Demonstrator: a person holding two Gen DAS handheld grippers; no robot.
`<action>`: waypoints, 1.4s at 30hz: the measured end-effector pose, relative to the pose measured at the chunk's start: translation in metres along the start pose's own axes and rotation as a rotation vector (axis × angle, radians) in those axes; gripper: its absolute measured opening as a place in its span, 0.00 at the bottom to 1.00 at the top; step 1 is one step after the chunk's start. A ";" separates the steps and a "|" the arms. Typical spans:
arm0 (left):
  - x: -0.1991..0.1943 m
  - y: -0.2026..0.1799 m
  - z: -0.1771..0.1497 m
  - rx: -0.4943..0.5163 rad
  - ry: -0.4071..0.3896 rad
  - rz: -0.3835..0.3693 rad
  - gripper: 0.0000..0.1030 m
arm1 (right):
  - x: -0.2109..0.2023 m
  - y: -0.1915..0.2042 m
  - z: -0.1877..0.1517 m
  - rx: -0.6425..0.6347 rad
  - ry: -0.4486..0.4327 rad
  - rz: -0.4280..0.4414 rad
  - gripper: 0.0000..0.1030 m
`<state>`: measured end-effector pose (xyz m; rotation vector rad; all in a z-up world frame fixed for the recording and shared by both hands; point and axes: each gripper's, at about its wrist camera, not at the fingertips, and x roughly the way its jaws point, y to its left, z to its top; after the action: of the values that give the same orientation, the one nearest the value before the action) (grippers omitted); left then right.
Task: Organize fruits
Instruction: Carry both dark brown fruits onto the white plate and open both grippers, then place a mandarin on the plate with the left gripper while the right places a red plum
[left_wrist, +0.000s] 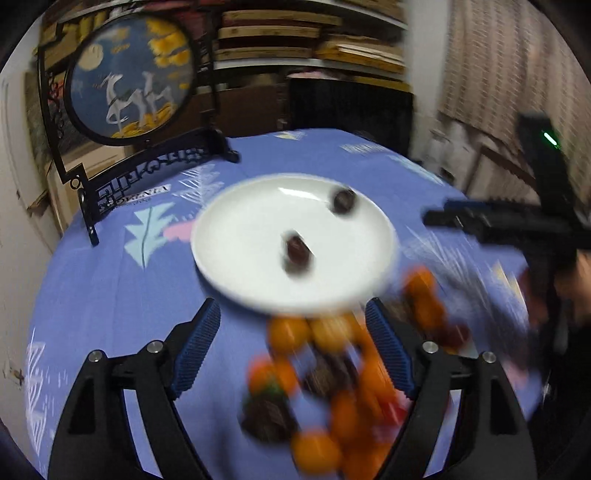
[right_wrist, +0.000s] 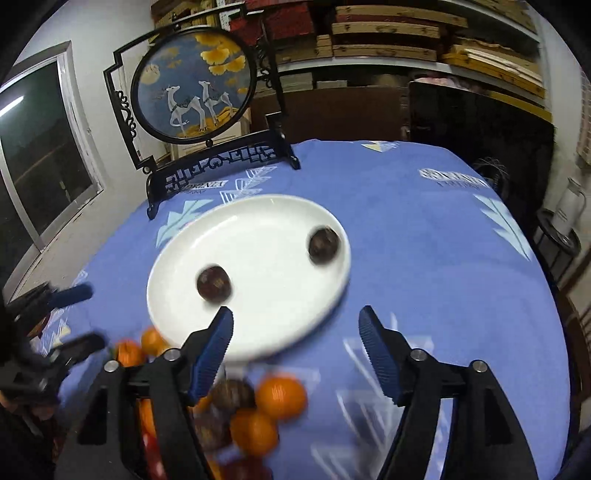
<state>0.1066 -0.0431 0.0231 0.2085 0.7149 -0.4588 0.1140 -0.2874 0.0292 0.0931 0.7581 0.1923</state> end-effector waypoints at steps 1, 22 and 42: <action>-0.010 -0.008 -0.015 0.023 0.001 -0.004 0.76 | -0.004 -0.001 -0.009 0.006 -0.003 -0.007 0.70; -0.013 -0.061 -0.105 0.009 0.020 0.022 0.45 | -0.042 0.012 -0.110 -0.027 0.058 0.003 0.70; -0.037 -0.042 -0.102 -0.059 -0.035 -0.034 0.44 | 0.002 0.005 -0.096 0.190 0.212 0.291 0.36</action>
<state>0.0028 -0.0337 -0.0281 0.1329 0.6975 -0.4724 0.0483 -0.2803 -0.0405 0.3693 0.9728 0.4108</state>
